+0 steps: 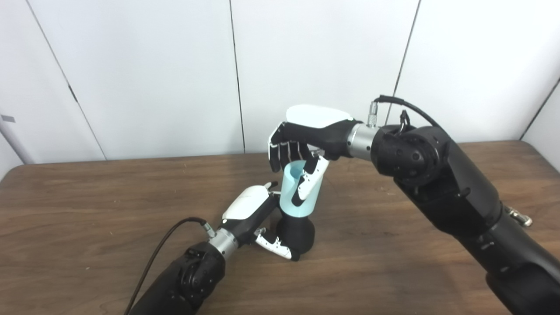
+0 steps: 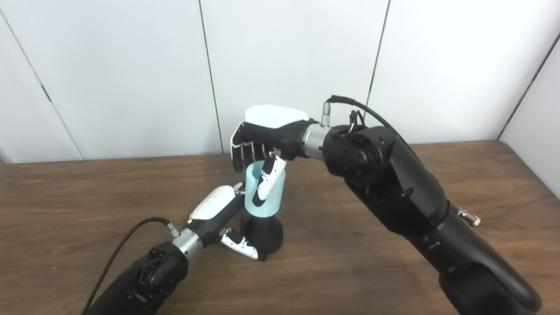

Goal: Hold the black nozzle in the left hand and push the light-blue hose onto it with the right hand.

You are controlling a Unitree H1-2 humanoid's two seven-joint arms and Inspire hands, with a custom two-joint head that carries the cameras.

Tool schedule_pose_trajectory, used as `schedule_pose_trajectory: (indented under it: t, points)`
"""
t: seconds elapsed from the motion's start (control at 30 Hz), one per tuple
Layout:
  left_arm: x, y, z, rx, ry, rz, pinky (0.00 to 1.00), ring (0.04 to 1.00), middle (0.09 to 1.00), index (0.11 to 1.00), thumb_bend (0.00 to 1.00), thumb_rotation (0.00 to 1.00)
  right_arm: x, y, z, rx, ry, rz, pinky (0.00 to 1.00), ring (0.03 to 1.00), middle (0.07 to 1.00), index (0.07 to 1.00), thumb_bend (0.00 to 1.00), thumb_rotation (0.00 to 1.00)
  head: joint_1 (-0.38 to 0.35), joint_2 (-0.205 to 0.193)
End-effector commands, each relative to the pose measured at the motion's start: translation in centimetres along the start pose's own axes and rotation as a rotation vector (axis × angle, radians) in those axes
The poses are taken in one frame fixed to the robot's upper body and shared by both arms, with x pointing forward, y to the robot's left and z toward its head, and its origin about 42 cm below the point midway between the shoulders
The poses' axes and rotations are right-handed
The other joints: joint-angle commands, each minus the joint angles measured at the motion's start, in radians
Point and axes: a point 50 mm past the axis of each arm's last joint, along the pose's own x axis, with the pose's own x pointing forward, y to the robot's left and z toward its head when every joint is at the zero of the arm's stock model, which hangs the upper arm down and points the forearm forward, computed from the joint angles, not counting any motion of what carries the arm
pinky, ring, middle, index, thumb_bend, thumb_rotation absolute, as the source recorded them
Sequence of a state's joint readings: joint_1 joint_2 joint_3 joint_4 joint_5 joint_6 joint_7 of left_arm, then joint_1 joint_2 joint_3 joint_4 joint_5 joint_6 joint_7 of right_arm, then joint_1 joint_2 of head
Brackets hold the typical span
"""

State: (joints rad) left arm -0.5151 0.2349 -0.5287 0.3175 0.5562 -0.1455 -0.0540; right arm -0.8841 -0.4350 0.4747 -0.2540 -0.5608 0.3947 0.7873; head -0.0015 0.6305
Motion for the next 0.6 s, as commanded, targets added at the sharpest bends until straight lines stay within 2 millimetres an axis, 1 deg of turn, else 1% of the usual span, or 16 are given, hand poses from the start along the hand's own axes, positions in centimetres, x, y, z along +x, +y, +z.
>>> schedule_pose_trajectory:
  t: [0.0,0.13,0.3,0.47,0.57]
  points:
    - [-0.9,-2.3,-0.7,0.030,0.049,-0.131,1.00,0.583,0.435,0.501,0.52,0.00,-0.2,-0.5,0.0,-0.029,0.002,0.003,0.40,0.444,0.481,0.492,0.52,0.00,0.000,0.001]
    - [-0.9,-2.2,-0.8,0.028,0.051,-0.131,1.00,0.583,0.436,0.500,0.52,0.00,0.2,0.3,0.0,-0.022,-0.001,0.018,0.40,0.448,0.481,0.489,0.52,0.00,0.001,0.001]
    - [-0.9,-2.0,-0.8,0.030,0.055,-0.135,1.00,0.583,0.442,0.499,0.53,0.00,0.4,2.8,-0.7,-0.007,-0.005,0.043,0.40,0.452,0.484,0.479,0.52,0.00,0.001,0.003]
    - [-0.9,-1.9,-0.8,0.033,0.056,-0.135,1.00,0.583,0.443,0.499,0.53,0.00,0.2,3.6,-0.8,0.008,-0.002,0.054,0.40,0.455,0.484,0.476,0.52,0.00,0.001,0.006]
    - [-0.9,-1.9,-0.8,0.034,0.058,-0.137,1.00,0.583,0.441,0.500,0.52,0.00,-0.1,3.9,-1.0,0.023,0.001,0.061,0.38,0.445,0.481,0.490,0.52,0.00,0.001,0.007]
